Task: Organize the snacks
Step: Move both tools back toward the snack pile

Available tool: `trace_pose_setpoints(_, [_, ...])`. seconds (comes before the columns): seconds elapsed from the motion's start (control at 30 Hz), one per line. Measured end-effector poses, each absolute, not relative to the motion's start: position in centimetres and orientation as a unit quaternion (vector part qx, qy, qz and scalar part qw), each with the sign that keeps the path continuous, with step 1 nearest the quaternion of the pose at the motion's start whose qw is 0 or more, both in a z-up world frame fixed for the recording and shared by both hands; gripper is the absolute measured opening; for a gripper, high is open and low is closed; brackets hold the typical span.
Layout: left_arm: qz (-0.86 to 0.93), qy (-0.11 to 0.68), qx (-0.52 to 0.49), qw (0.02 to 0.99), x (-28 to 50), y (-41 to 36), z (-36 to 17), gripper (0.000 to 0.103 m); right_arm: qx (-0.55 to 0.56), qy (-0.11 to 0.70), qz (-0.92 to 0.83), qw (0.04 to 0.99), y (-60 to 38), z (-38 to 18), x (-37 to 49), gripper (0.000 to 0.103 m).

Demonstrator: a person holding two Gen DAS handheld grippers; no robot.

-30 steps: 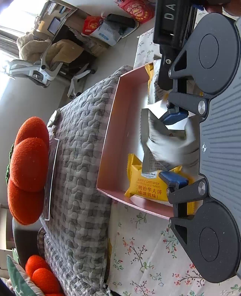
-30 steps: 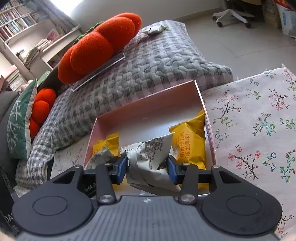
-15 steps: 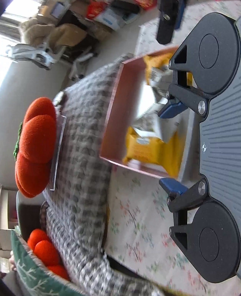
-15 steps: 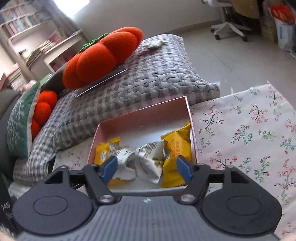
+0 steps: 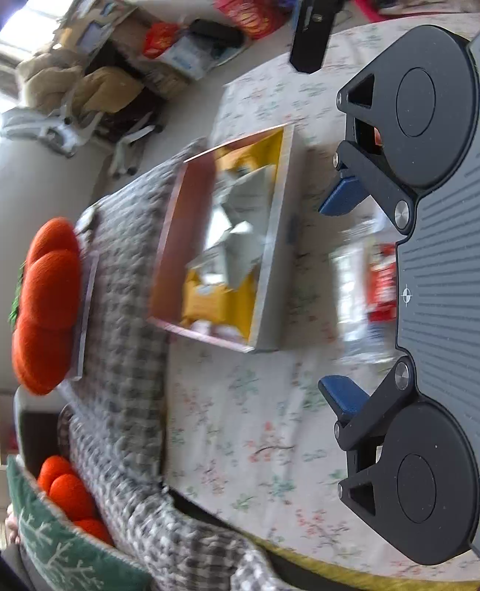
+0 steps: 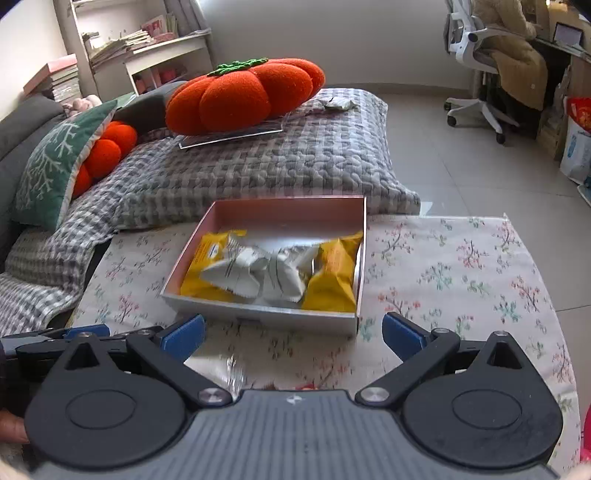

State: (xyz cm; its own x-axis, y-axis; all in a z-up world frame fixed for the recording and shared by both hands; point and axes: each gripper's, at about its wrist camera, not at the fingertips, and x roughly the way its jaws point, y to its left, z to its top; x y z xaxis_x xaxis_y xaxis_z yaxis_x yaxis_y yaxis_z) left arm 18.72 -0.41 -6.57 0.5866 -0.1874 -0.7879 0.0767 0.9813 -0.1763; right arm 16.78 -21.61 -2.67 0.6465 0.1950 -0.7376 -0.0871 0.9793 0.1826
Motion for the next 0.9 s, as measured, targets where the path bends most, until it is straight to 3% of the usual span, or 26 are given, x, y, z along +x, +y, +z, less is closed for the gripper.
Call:
trace_pose_setpoints(0.23, [-0.100,0.467,-0.006,0.879,15.4,-2.9,-7.9,0.095,0.109,0.471,0.099,0.870,-23.2,-5.0,14.3,0.101])
trace_pose_setpoints(0.4, [-0.124,0.475,0.012,0.871,13.4,-4.3,-8.2,0.095,0.088,0.507,0.069,0.855,-22.8,-6.3,12.0,0.092])
trace_pose_setpoints(0.8, [-0.141,0.516,0.012,0.845,10.4,-4.9,-10.1,0.095,0.096,0.574,0.049,0.812,-23.6,-9.1,8.4,0.092])
trace_pose_setpoints(0.9, [-0.122,0.521,0.033,0.844,10.7,-5.1,-10.7,0.095,0.107,0.589,0.043,0.800,-23.6,-10.1,8.7,0.084])
